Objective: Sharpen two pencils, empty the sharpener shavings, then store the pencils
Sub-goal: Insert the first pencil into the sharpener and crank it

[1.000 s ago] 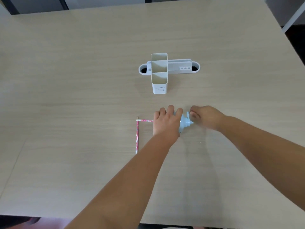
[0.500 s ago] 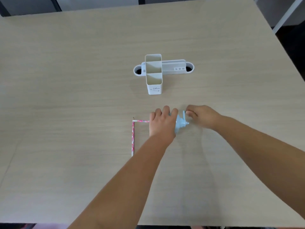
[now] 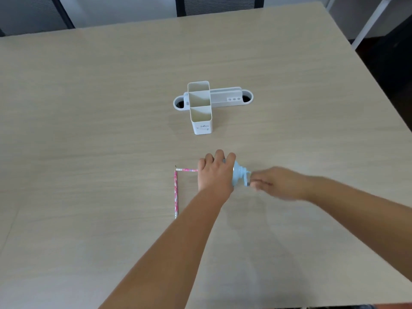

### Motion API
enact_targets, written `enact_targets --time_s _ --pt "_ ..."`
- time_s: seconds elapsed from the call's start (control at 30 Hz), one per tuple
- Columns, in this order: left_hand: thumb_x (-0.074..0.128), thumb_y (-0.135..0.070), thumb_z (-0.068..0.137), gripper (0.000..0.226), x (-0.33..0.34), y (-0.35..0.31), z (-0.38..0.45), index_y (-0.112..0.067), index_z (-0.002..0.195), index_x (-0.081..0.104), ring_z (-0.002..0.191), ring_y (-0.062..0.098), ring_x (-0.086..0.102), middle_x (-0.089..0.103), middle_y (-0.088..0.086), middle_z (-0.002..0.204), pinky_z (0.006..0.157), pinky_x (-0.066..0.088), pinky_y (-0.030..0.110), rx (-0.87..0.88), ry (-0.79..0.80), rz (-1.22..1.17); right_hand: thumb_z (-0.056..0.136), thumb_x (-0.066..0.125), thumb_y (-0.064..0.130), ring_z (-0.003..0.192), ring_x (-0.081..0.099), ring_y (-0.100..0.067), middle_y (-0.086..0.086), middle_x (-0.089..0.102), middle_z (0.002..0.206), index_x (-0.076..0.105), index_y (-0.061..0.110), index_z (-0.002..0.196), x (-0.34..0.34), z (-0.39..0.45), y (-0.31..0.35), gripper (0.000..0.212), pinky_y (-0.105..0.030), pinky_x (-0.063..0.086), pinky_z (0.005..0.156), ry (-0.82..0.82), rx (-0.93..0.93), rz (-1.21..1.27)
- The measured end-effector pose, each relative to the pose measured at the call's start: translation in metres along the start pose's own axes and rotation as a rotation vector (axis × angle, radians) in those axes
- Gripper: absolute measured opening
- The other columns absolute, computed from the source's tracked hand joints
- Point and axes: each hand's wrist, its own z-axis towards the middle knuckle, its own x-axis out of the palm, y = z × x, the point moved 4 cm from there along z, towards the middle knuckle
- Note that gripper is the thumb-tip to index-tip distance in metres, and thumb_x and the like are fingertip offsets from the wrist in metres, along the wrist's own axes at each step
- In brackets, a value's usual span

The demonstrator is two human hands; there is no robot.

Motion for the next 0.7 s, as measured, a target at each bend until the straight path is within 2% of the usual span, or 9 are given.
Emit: enact_targets --time_s 0.07,0.17,0.27,0.33,0.37,0.47,0.53,0.6,0.7 --pt "0.081 -0.026 0.058 0.071 -0.002 0.001 0.001 -0.024 0.118 0.042 0.092 0.028 0.047 0.046 0.002 0.111 0.079 0.030 0.035 0.006 0.014 -0.008 0.098 0.040 0.030 0.069 0.048 -0.017 0.005 0.051 0.069 0.057 0.019 0.086 -0.031 0.011 -0.002 0.024 -0.031 0.036 0.064 -0.088 -0.028 -0.086" --pt "0.081 -0.028 0.059 0.070 -0.001 0.001 0.000 -0.025 0.117 0.042 0.092 0.028 0.047 0.046 0.001 0.111 0.078 0.029 0.035 0.004 0.016 -0.007 0.098 0.038 0.032 0.073 0.049 -0.023 0.002 0.052 0.070 0.058 0.014 0.095 -0.048 0.043 -0.018 0.027 -0.032 0.036 0.062 -0.194 0.071 -0.113" --pt "0.080 -0.024 0.058 0.069 0.000 0.000 0.000 -0.024 0.116 0.043 0.091 0.027 0.047 0.047 0.001 0.108 0.078 0.029 0.034 -0.029 0.002 -0.022 0.097 0.036 0.033 0.082 0.051 -0.026 -0.002 0.056 0.085 0.057 0.017 0.105 -0.006 0.057 -0.027 0.028 -0.032 0.039 0.071 -0.093 0.182 -0.148" --pt "0.079 -0.023 0.057 0.069 0.000 -0.001 0.000 -0.023 0.116 0.043 0.091 0.027 0.047 0.047 0.001 0.107 0.077 0.028 0.034 -0.043 -0.010 -0.018 0.098 0.034 0.034 0.082 0.051 -0.023 0.004 0.055 0.081 0.056 0.019 0.098 0.020 0.036 -0.017 0.027 -0.031 0.038 0.073 0.013 0.121 -0.118" --pt "0.079 -0.023 0.057 0.069 0.000 -0.001 0.000 -0.023 0.116 0.042 0.091 0.027 0.047 0.046 0.001 0.107 0.078 0.028 0.034 -0.042 -0.006 -0.021 0.098 0.035 0.033 0.078 0.049 -0.020 0.006 0.050 0.075 0.054 0.017 0.091 0.024 0.022 -0.012 0.026 -0.028 0.037 0.070 0.034 0.085 -0.067" --pt "0.079 -0.025 0.059 0.070 0.001 0.000 0.000 -0.024 0.118 0.041 0.093 0.027 0.047 0.046 0.001 0.109 0.079 0.028 0.034 -0.018 0.000 -0.011 0.099 0.038 0.027 0.065 0.045 -0.011 0.009 0.045 0.066 0.053 0.016 0.083 -0.013 0.005 -0.005 0.024 -0.017 0.033 0.058 -0.038 0.007 0.010" --pt "0.080 -0.027 0.059 0.069 0.000 0.000 0.000 -0.024 0.117 0.042 0.092 0.027 0.047 0.047 0.001 0.109 0.079 0.029 0.034 -0.018 -0.002 -0.019 0.099 0.038 0.027 0.065 0.046 -0.014 0.009 0.046 0.064 0.053 0.018 0.084 -0.040 0.017 -0.007 0.023 -0.022 0.034 0.057 -0.169 -0.004 0.017" --pt "0.080 -0.026 0.059 0.069 0.000 -0.001 0.001 -0.023 0.117 0.042 0.091 0.027 0.047 0.047 0.002 0.108 0.078 0.029 0.034 -0.015 -0.009 -0.014 0.098 0.038 0.028 0.070 0.048 -0.023 0.003 0.049 0.067 0.054 0.017 0.088 -0.043 0.041 -0.016 0.022 -0.030 0.035 0.060 -0.234 0.062 -0.004" --pt "0.080 -0.026 0.057 0.070 0.001 0.000 0.001 -0.023 0.115 0.042 0.090 0.027 0.047 0.047 0.001 0.107 0.076 0.026 0.034 -0.043 -0.007 -0.027 0.097 0.036 0.029 0.084 0.054 -0.029 -0.003 0.053 0.082 0.056 0.018 0.095 0.000 0.058 -0.026 0.022 -0.031 0.036 0.069 -0.128 0.178 -0.133"
